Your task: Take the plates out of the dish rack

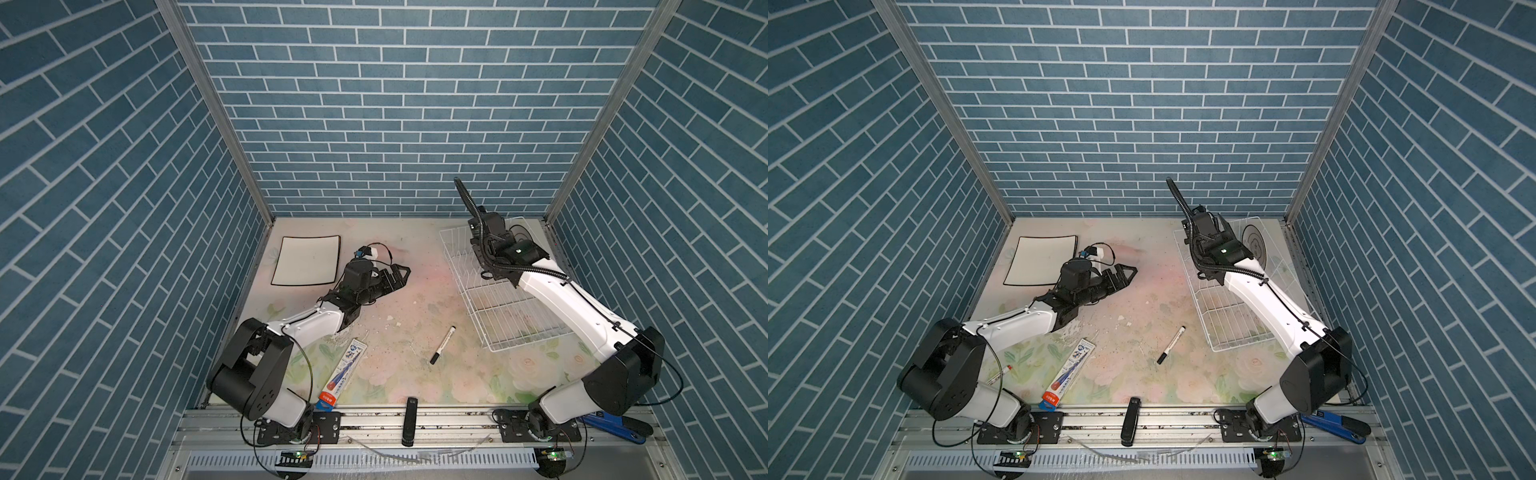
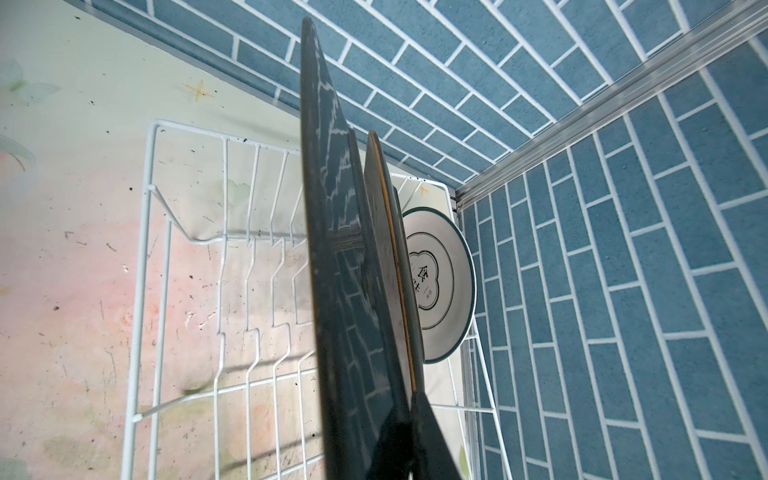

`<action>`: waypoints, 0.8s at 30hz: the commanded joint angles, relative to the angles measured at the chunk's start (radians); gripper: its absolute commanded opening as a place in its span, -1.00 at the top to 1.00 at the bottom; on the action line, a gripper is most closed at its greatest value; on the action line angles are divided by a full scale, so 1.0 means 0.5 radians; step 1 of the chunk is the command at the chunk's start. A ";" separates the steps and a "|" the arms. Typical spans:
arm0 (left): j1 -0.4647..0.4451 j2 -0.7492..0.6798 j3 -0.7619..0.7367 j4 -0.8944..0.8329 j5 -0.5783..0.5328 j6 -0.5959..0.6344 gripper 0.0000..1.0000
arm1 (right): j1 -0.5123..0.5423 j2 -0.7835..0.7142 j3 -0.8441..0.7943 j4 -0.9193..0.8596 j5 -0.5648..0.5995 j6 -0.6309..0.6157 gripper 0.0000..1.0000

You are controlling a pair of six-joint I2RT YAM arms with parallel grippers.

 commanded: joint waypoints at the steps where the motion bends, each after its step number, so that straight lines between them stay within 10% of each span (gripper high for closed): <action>1: -0.012 0.002 0.006 0.033 0.009 0.022 -0.99 | 0.022 -0.138 0.050 0.256 0.179 -0.013 1.00; 24: -0.011 0.012 -0.101 0.311 0.073 0.000 -0.99 | 0.167 -0.215 0.121 0.287 0.182 -0.017 1.00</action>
